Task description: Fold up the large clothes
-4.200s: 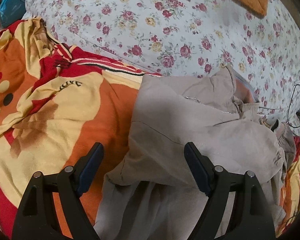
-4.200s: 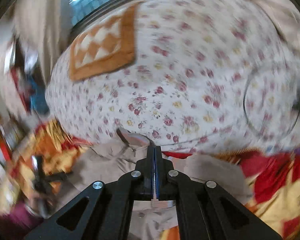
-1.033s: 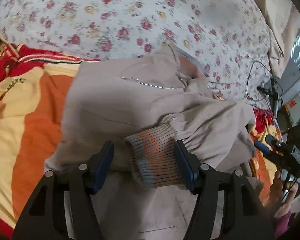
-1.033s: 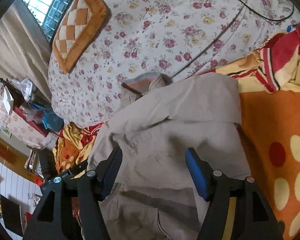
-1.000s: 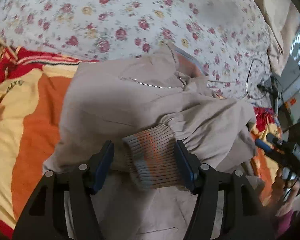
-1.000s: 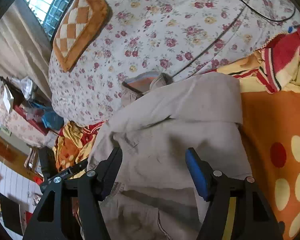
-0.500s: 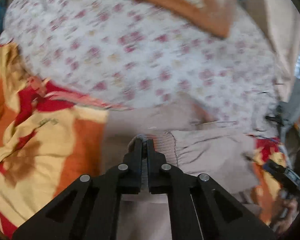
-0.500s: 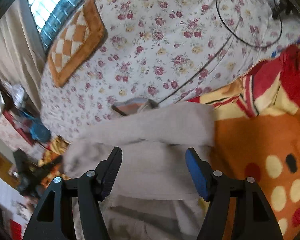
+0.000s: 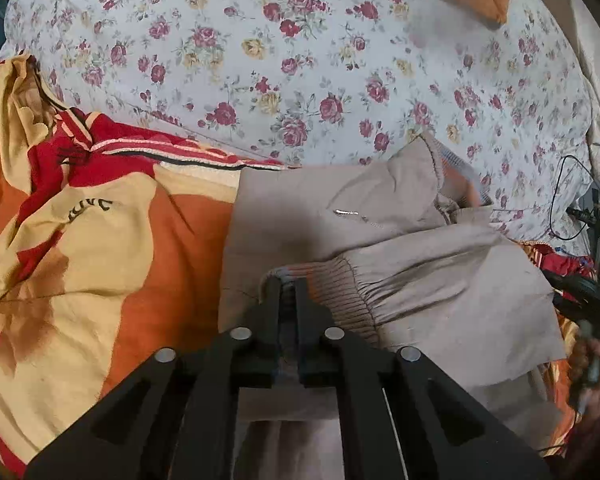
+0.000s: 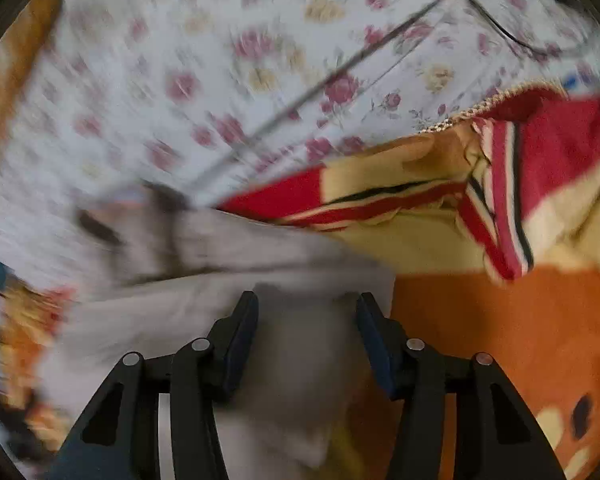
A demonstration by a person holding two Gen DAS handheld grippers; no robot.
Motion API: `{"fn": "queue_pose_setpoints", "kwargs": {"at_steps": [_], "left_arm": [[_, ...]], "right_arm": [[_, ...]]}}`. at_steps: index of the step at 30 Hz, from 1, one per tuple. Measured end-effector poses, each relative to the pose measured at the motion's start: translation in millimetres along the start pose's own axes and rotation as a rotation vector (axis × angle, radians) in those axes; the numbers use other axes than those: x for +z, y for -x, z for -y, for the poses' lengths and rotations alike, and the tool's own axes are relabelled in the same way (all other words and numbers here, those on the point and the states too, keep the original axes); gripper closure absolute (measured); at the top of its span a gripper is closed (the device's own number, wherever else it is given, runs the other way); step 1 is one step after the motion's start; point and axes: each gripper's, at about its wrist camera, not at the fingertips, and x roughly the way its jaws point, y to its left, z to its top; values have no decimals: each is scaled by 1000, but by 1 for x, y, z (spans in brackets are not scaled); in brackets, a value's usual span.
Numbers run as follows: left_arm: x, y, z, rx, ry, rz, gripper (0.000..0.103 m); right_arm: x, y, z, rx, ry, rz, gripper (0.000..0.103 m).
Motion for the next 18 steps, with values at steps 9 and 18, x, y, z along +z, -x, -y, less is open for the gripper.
{"fn": "queue_pose_setpoints", "kwargs": {"at_steps": [9,18], "left_arm": [[-10,-8,3,11,37,-3,96],[-19,-8,24,-3,-29,-35,81]], "right_arm": [[-74,22,-11,67,154,-130,70],[-99,55,31,-157,155,-120,103]]}}
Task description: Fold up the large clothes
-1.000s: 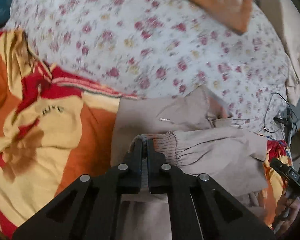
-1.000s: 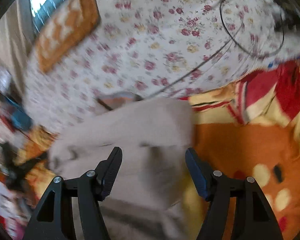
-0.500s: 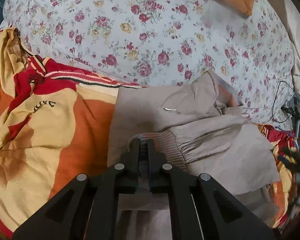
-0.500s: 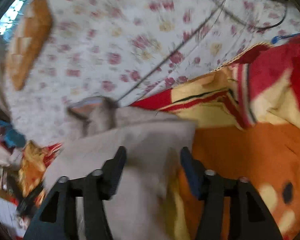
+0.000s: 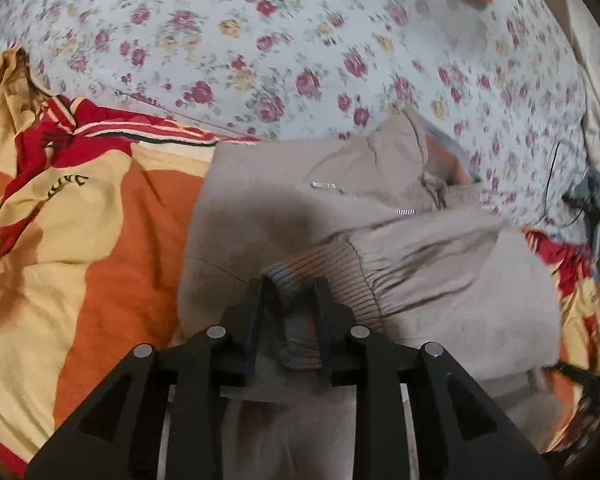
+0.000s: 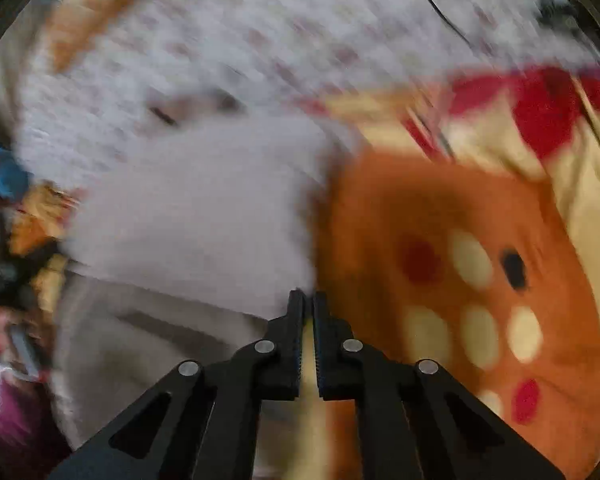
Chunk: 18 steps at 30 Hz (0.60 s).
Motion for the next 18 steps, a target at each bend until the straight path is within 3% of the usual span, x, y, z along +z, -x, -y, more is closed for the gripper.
{"fn": "queue_pose_setpoints", "kwargs": {"at_steps": [3,5,6,8,11,13,15,17,18], "left_arm": [[-1,5,3,4,-20,14,81],[2,6,1,-19,-3,22,79],[3,6,0,-31,7,24,76],[3,6,-1,-41,15,31,63],[4,6,-1,-62,16,39,62],[6,9,-1,-76,12,40,55],[8,15,0,-80,13,62,48],[8,17,4,-85,-2,94,38],[8,14,7,-71,-21,91,37]], "right_arm": [[10,22,18,160,-116,76,85],[27,31,14,218,-138,139,26],[36,29,8,245,-132,150,22],[61,6,-7,261,-142,104,22],[86,-49,-14,282,-205,3,25],[94,-61,-17,277,-214,16,88],[95,-43,-26,245,-125,100,89],[94,-29,-37,113,7,159,93],[96,-30,-36,68,21,167,95]]}}
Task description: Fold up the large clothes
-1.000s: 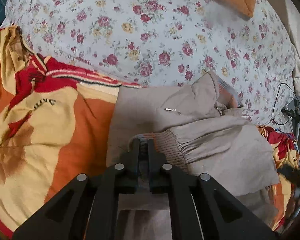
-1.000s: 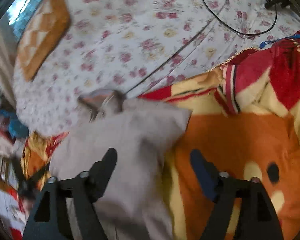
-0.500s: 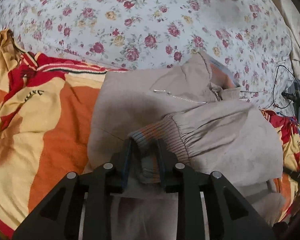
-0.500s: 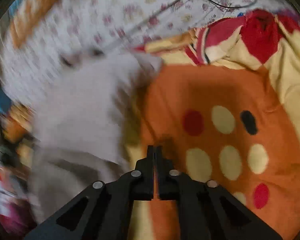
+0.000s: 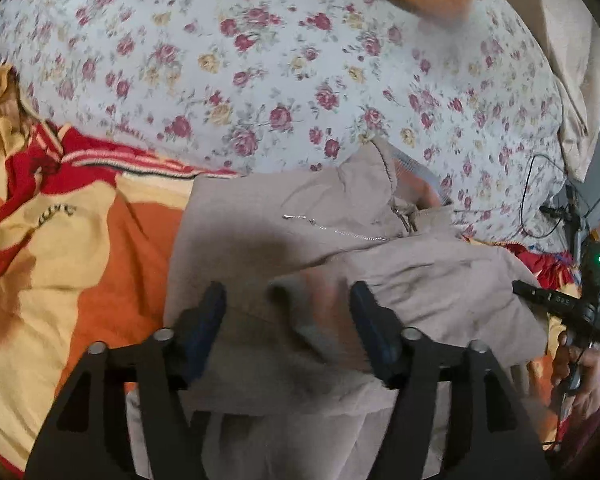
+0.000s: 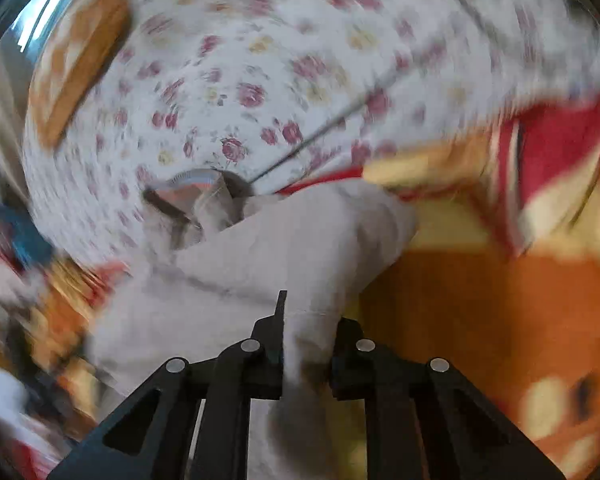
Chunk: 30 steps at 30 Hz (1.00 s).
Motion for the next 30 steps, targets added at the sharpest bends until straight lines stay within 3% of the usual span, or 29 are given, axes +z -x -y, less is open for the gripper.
{"fn": "queue_pose_setpoints", "kwargs": {"at_steps": [2,4,6,8,10,13,16,19,24,30], "left_arm": [[-4,-13,9,46,-66,-49,37],[-9,-19,10,83,-87,-73,37],[-9,-15,8,89,-72,-62,37],[-5,-8,3,75,-38,-42,37],[-4,-3,-2,58,-4,-29,37],[-4,-5,-7,77,11,-36,37],[-3,-5,-15,79,60,-47,37],[0,5,-27,43,123,-39,37],[7,14,-33,-15,165,-24,37],[6,9,-44,17,211,-43,37]], "right_arm": [[-2,-18,9,-115,13,-26,100],[-9,-27,22,-75,-45,-60,99],[-9,-13,22,-64,-77,-61,86],[-9,19,16,-95,-71,-22,58],[-15,41,8,-100,-21,-3,57],[-41,44,-24,-55,161,-63,64],[-74,4,-31,-136,238,-226,66],[-73,15,-35,-162,240,-206,62],[-56,48,-79,20,267,-79,57],[-42,-15,-167,150,406,-131,60]]}}
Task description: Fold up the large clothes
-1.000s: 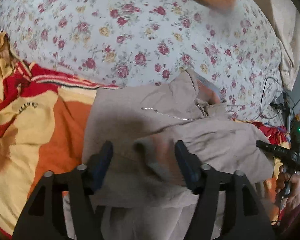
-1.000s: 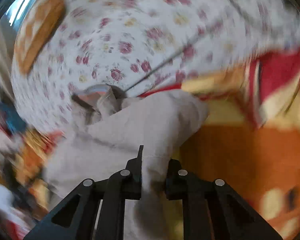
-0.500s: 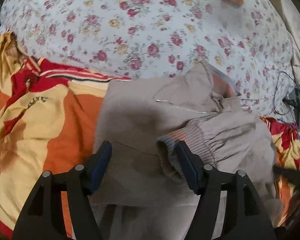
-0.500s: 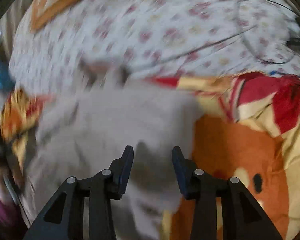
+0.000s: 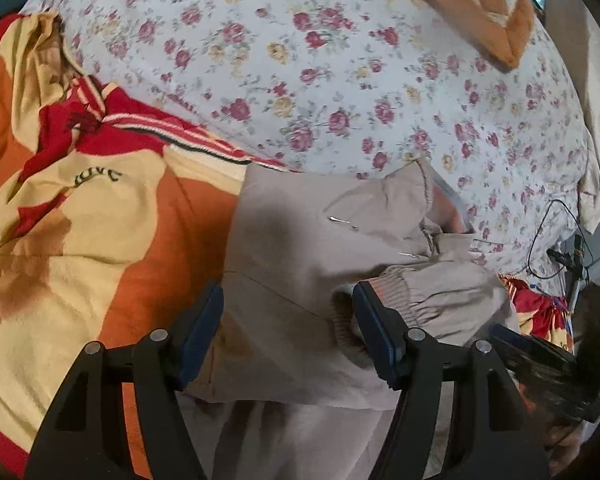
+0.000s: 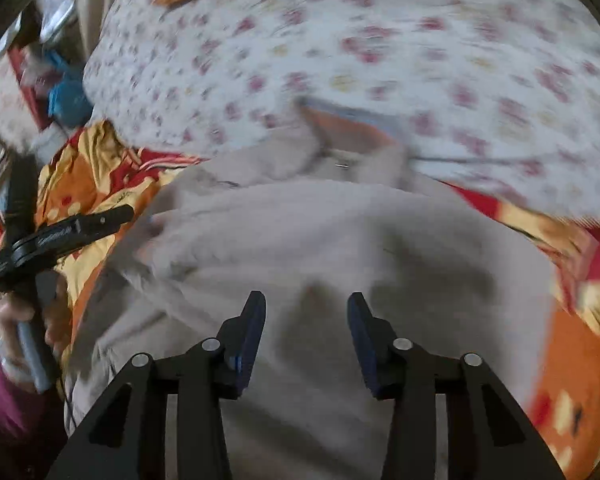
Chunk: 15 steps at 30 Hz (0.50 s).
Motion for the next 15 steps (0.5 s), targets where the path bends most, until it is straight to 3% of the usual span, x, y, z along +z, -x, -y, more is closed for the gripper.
{"fn": "queue_pose_setpoints", "kwargs": {"at_steps": [1,4,6,9,11,13,15], "left_arm": [[0,-1,-1,2,4,0,37],[1,-3,0,7,-9,1,37],[1,-5,3,12,-28,-8,37],[1,-5,6,9,-48,-12,37],[1,-2,8,2,-53,-10,37],[1,1,9,-6,-53,-1,37],[0,8,13,-25,-60,17,37]], "right_arm": [[10,-17,-8,27,0,-13,63],[30,-66,-13,-97,-24,-16,65],[29,-94,-4,-99,-95,-87,64],[23,-73,-5,-56,-83,-77,62],[12,-36,-4,-4,-76,-46,62],[0,-5,0,-37,-57,-20,57],[-18,27,12,-133,-40,-3,54]]}}
